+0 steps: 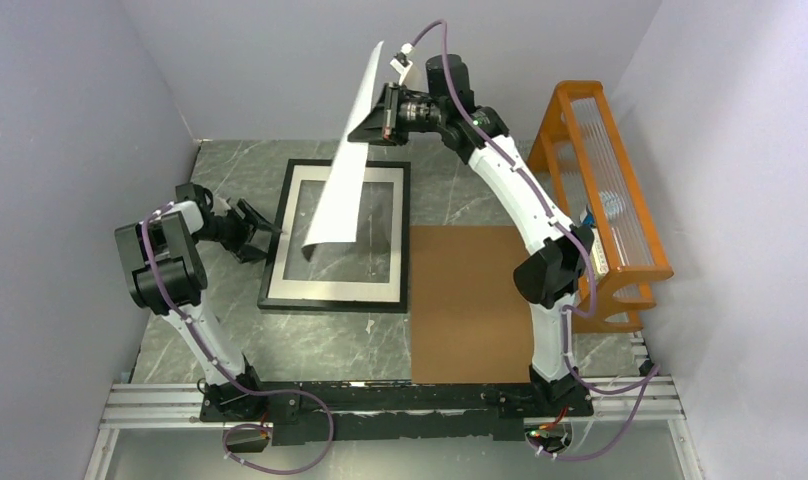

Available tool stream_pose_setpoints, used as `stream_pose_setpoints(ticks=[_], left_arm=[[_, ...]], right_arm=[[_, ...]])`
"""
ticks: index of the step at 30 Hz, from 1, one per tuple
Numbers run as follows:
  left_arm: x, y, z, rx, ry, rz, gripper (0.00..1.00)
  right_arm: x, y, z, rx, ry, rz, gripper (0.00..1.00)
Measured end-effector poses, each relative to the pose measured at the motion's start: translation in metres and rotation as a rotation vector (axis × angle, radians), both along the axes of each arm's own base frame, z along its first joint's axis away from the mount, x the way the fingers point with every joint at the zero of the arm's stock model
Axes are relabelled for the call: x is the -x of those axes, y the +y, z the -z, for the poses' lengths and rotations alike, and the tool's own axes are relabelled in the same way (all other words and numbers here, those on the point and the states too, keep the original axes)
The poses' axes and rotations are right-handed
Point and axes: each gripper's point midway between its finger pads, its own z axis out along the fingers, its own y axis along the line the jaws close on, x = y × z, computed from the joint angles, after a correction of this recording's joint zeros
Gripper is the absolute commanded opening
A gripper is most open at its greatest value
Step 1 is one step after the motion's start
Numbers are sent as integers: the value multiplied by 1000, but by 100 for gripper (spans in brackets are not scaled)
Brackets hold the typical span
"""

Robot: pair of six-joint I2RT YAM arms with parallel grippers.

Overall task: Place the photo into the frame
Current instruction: Move the photo frame to the center of the board, then turn over the photo at the center of the board.

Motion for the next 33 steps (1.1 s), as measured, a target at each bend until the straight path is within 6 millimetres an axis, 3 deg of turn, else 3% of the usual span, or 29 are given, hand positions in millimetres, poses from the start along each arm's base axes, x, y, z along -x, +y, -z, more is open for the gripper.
stream_pose_setpoints(ticks=[5, 7, 9, 12, 15, 18, 20, 22, 28, 33], left_arm=[[4, 15, -10, -86, 21, -80, 88], [4, 32, -18, -146, 21, -147, 90], [5, 51, -25, -204, 20, -216, 92], [8, 80, -32, -283, 32, -322, 93], [14, 98, -31, -331, 60, -394, 93], [20, 102, -25, -348, 93, -417, 93], [21, 102, -25, -346, 97, -418, 93], [19, 100, -24, -334, 92, -414, 93], [10, 84, -11, -229, 70, -363, 91], [4, 67, -5, -150, 50, -301, 91]], right_arm=[[9, 26, -13, -114, 4, -101, 0], [8, 32, -3, -125, 19, -122, 0], [6, 34, 22, -118, 59, -131, 0], [0, 38, 95, -55, 189, -129, 0], [-5, 38, 189, 32, 351, -111, 0], [1, 27, 270, 118, 502, -74, 0], [7, 15, 306, 164, 574, -44, 0], [6, 5, 320, 191, 597, -15, 0], [-9, -10, 316, 213, 516, 25, 0], [-14, -23, 325, 256, 475, 72, 0]])
